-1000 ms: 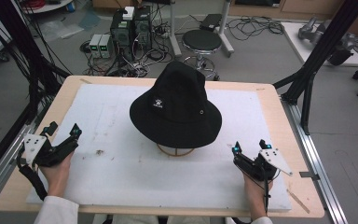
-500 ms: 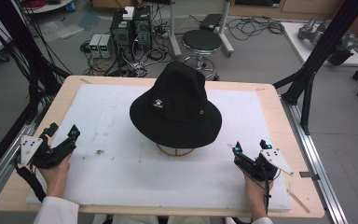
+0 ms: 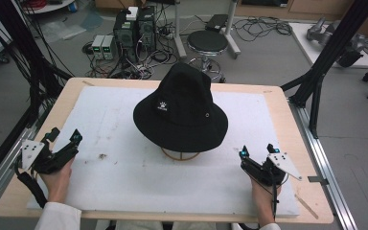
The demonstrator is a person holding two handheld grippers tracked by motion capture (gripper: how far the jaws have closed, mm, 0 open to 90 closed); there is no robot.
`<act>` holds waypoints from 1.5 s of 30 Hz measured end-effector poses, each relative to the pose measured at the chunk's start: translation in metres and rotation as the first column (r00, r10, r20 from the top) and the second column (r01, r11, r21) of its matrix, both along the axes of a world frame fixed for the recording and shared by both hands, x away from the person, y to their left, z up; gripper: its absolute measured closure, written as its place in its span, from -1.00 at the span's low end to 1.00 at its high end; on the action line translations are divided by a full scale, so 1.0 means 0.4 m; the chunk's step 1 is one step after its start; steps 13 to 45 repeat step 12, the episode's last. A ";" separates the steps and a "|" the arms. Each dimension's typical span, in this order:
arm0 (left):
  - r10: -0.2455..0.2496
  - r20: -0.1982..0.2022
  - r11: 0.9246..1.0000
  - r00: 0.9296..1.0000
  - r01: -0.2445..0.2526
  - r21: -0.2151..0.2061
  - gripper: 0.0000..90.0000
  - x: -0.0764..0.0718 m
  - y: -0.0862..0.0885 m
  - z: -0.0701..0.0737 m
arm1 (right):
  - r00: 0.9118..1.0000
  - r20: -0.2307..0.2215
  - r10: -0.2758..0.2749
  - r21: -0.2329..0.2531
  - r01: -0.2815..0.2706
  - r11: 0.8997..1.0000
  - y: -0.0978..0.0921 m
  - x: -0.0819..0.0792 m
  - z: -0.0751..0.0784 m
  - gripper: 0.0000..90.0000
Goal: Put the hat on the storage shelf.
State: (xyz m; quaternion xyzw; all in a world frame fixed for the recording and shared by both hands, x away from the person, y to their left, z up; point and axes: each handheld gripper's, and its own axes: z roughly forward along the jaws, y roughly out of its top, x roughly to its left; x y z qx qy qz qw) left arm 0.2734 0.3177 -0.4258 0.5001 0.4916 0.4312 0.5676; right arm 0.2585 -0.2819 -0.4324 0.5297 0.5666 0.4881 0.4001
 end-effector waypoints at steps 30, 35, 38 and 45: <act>-0.001 -0.008 1.000 1.000 0.001 0.002 -0.45 0.001 0.000 -0.002 | 1.000 -0.002 0.001 0.004 -0.001 1.000 -0.001 0.000 0.000 -0.77; -0.001 -0.008 1.000 1.000 0.001 0.002 -0.45 0.001 0.000 -0.002 | 1.000 -0.002 0.001 0.004 -0.001 1.000 -0.001 0.000 0.000 -0.77; -0.001 -0.008 1.000 1.000 0.001 0.002 -0.45 0.001 0.000 -0.002 | 1.000 -0.002 0.001 0.004 -0.001 1.000 -0.001 0.000 0.000 -0.77; -0.001 -0.008 1.000 1.000 0.001 0.002 -0.45 0.001 0.000 -0.002 | 1.000 -0.002 0.001 0.004 -0.001 1.000 -0.001 0.000 0.000 -0.77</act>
